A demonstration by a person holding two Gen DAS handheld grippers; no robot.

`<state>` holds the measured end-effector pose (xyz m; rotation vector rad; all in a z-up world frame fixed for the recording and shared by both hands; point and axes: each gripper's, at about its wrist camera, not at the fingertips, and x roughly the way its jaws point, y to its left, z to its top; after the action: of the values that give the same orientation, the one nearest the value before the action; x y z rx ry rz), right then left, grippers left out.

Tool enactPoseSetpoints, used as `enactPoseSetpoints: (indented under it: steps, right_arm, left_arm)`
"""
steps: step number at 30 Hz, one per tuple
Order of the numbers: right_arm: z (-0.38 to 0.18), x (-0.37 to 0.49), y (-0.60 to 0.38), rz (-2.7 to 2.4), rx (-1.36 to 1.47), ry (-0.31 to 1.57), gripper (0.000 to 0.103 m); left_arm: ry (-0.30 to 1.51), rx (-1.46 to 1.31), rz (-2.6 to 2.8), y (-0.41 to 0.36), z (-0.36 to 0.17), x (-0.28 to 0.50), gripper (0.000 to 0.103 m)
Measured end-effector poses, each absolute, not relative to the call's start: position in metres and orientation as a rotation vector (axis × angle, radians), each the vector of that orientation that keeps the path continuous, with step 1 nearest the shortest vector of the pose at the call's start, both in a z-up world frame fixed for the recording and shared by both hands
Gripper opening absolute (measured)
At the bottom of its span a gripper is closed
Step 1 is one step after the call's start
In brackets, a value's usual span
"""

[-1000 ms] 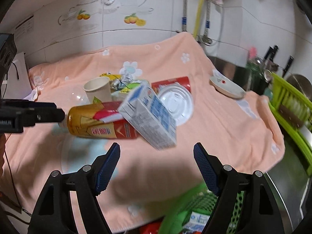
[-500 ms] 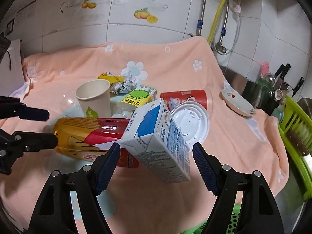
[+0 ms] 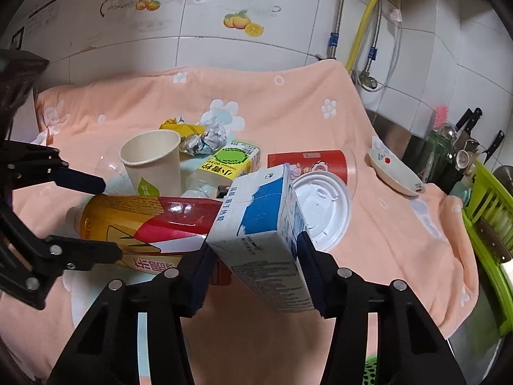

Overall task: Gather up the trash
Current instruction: 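Grasp the gold drink bottle with the left gripper while the right grasps a blue-white milk carton, then lift both items over the green basket and release them inside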

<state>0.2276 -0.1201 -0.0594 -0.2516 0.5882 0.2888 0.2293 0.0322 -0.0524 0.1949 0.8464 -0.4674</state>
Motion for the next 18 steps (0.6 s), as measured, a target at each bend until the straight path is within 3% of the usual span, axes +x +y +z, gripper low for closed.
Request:
enactPoseSetpoints:
  steps: [18]
  right_arm:
    - [-0.044, 0.203, -0.163, 0.318, -0.077, 0.588, 0.042]
  left_arm:
    - [0.862, 0.207, -0.533, 0.02, -0.049, 0.224, 0.083]
